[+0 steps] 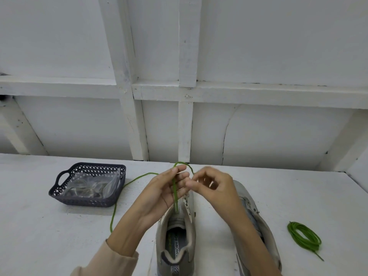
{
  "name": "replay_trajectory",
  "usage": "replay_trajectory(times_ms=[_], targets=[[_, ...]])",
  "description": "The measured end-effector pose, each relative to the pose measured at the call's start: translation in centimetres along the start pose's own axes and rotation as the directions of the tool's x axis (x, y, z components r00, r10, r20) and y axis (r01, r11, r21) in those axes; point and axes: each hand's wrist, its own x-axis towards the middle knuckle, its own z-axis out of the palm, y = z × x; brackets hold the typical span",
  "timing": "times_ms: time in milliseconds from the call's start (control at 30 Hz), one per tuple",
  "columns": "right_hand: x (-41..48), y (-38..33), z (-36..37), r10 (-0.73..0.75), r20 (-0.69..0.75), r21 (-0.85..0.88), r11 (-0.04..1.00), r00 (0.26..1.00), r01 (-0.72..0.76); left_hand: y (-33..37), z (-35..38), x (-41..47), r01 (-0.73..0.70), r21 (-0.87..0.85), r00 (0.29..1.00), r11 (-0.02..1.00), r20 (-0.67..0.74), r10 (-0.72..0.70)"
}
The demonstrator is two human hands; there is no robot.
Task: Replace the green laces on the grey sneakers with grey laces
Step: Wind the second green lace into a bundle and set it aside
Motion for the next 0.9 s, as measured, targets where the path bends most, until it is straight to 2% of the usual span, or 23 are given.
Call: replay_trajectory(times_ms=[67, 133, 233, 367, 533, 600, 667, 900], targets=[[0.5, -0.2, 0.1, -0.076, -0.014, -0.006, 0.997, 0.997, 0.075, 0.2, 0.4, 0.0, 0.009, -0.022, 1.000, 1.000, 0.024, -0.008], [0.9, 0.0, 0.1, -0.118, 0.087, 0.066, 0.992, 0.989, 0.112, 0.4, 0.6, 0.0, 0.024, -0.027, 0.998, 0.999, 0.052, -0.023], [1.9, 0.4, -0.3, -0.041, 0.178, 0.184, 0.983, 0.983, 0.007, 0.3, 0.9, -0.1, 0.053, 0.014, 0.994, 0.999, 0.097, -0.054], [2.8, 0.4, -0.9, 0.007, 0.239, 0.157, 0.987, 0.971, -0.046, 0.2, 0.9, -0.3, 0.065, 0.033, 0.994, 0.997, 0.084, -0.067], [3.2, 0.6, -2.8, 0.037, 0.363, 0.261, 0.955, 0.931, -0.140, 0.1, 1.2, -0.7, 0.114, 0.048, 0.988, 0.992, 0.103, -0.119], [3.3, 0.8, -3.1, 0.045, 0.335, 0.319, 0.935, 0.941, -0.158, 0.0, 1.4, -0.9, 0.133, 0.076, 0.983, 0.988, 0.118, -0.142], [3.5, 0.9, -3.0, 0.052, 0.278, 0.305, 0.942, 0.959, -0.139, -0.2, 1.9, -1.2, 0.156, 0.125, 0.970, 0.980, 0.170, -0.176], [3.4, 0.2, -2.2, 0.000, 0.143, 0.305, 0.951, 0.990, -0.044, -1.3, 2.8, -1.8, 0.217, 0.213, 0.877, 0.953, 0.385, -0.286]])
